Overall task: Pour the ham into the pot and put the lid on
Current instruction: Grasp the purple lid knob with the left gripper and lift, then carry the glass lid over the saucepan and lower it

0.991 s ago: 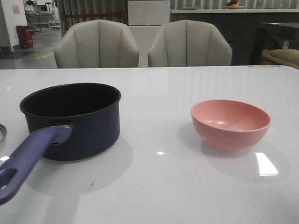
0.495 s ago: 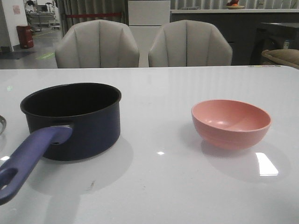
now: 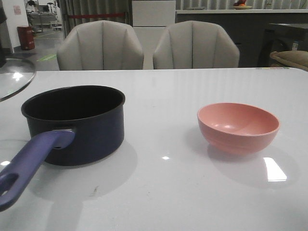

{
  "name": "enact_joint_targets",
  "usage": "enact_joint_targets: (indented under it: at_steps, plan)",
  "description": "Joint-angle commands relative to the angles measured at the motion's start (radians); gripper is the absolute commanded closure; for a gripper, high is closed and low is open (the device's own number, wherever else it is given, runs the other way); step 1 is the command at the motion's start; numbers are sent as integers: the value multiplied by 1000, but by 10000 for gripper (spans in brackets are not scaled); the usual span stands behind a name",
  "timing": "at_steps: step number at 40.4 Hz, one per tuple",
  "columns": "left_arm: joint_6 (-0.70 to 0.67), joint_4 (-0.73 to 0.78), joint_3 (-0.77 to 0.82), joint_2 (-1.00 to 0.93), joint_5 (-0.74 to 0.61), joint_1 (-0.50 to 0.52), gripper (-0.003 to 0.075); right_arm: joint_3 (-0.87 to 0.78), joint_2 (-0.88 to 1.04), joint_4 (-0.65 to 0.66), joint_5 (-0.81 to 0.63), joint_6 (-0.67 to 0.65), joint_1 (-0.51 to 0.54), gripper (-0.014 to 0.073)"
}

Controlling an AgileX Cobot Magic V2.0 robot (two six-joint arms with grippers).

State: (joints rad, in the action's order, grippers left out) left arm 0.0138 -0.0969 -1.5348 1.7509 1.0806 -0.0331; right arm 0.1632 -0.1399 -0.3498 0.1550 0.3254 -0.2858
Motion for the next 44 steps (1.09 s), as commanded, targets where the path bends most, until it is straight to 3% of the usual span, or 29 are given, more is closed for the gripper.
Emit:
enact_joint_targets:
  at_steps: [1, 14, 26, 44]
  plan:
    - [40, -30, -59, -65, -7, -86, 460, 29, -7, -7, -77, 8, 2, 448]
    - [55, -30, -84, -14, -21, -318, 460, 29, -7, -7, -77, 8, 2, 448]
    - [55, -25, -178, 63, 99, -342, 461, 29, -7, -7, -77, 8, 2, 448]
    - [55, -25, -196, 98, 95, -342, 460, 29, -7, -7, -77, 8, 2, 448]
